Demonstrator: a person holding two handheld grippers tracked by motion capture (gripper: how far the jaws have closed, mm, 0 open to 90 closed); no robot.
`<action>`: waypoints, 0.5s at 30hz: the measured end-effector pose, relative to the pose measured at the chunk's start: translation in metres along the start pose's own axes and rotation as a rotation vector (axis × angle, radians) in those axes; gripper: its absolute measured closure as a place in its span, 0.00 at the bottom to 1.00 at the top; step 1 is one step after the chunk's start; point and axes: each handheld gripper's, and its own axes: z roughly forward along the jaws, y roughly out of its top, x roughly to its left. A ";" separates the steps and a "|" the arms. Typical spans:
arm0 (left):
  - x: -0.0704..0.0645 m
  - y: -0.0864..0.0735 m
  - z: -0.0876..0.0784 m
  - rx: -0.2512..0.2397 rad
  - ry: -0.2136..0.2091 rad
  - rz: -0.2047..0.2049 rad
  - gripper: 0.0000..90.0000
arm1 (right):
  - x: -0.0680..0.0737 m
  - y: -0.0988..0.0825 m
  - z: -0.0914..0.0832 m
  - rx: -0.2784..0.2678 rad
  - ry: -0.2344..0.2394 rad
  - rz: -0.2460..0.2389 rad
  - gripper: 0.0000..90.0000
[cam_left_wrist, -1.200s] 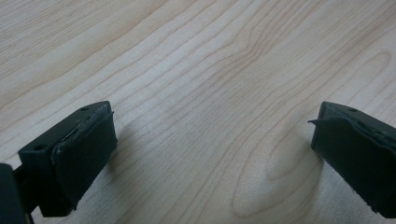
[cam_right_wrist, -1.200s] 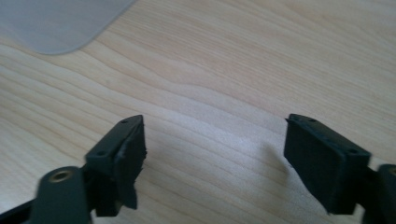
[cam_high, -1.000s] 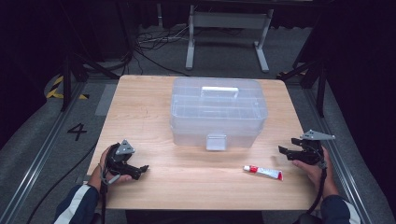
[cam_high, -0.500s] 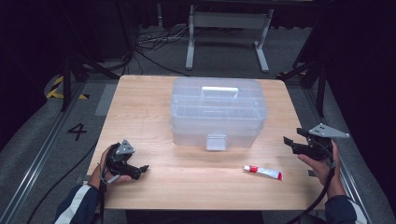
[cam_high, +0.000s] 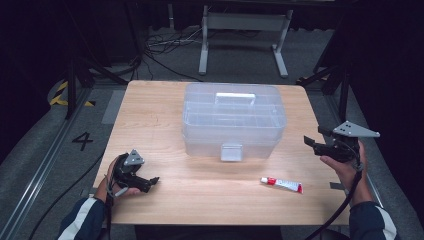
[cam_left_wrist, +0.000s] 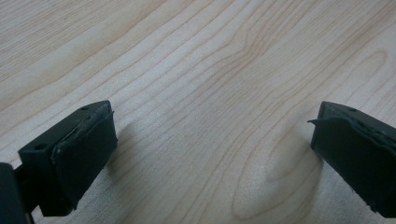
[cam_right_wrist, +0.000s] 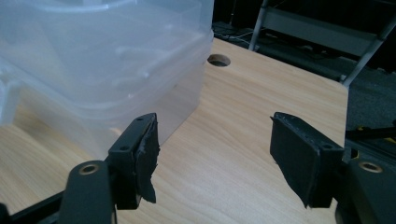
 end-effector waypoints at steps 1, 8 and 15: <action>0.000 0.000 0.000 0.000 0.000 0.000 0.00 | 0.000 0.003 0.000 -0.004 0.005 0.002 0.37; 0.000 0.000 0.000 0.000 0.000 0.000 0.00 | 0.005 0.023 0.002 -0.021 0.025 -0.033 0.36; 0.000 0.000 0.000 0.000 -0.001 0.000 0.00 | 0.011 0.047 0.001 -0.025 0.016 -0.085 0.36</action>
